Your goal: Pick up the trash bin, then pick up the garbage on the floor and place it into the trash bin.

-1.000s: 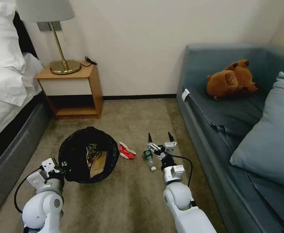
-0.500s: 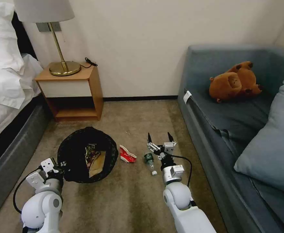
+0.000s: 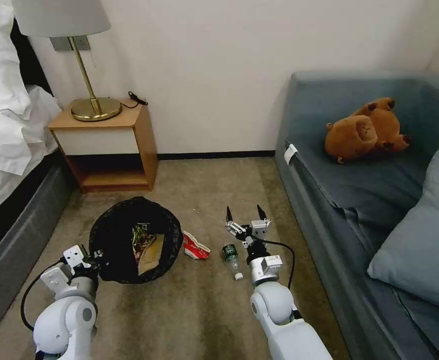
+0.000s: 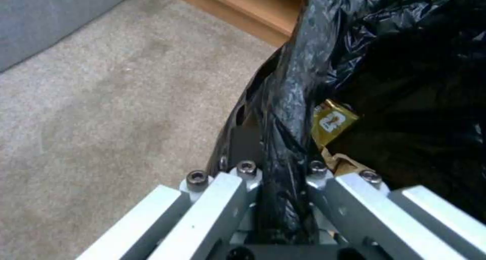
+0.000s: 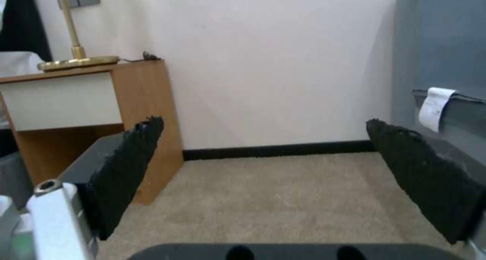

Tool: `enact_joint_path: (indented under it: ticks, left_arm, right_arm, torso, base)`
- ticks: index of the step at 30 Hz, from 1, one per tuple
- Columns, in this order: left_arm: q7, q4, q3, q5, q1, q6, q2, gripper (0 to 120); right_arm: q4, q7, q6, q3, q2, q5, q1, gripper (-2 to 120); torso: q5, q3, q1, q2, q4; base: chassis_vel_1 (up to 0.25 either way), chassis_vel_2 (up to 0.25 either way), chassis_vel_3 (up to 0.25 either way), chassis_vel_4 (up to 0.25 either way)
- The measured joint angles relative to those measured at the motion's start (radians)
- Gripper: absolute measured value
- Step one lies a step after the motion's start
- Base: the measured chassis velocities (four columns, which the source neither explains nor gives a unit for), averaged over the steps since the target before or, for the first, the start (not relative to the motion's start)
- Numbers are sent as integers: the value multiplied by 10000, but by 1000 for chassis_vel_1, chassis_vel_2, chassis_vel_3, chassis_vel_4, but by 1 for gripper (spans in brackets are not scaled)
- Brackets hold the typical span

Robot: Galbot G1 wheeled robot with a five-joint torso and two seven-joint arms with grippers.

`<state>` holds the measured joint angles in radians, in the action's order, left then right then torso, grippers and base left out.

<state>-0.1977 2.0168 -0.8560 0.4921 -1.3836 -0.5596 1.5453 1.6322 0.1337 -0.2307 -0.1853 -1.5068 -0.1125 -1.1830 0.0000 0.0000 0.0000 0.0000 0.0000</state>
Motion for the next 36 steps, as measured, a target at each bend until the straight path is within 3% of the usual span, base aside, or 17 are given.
enact_joint_path:
  ticks: [36]
  left_arm:
    - [49,-71,15,-63,86,62,-28,1]
  right_arm:
    - [-151,-10,-15,21,62,42,136,99]
  torso:
    - [0,0,-1,0,0]
  base:
    - [-46,44,51,-50]
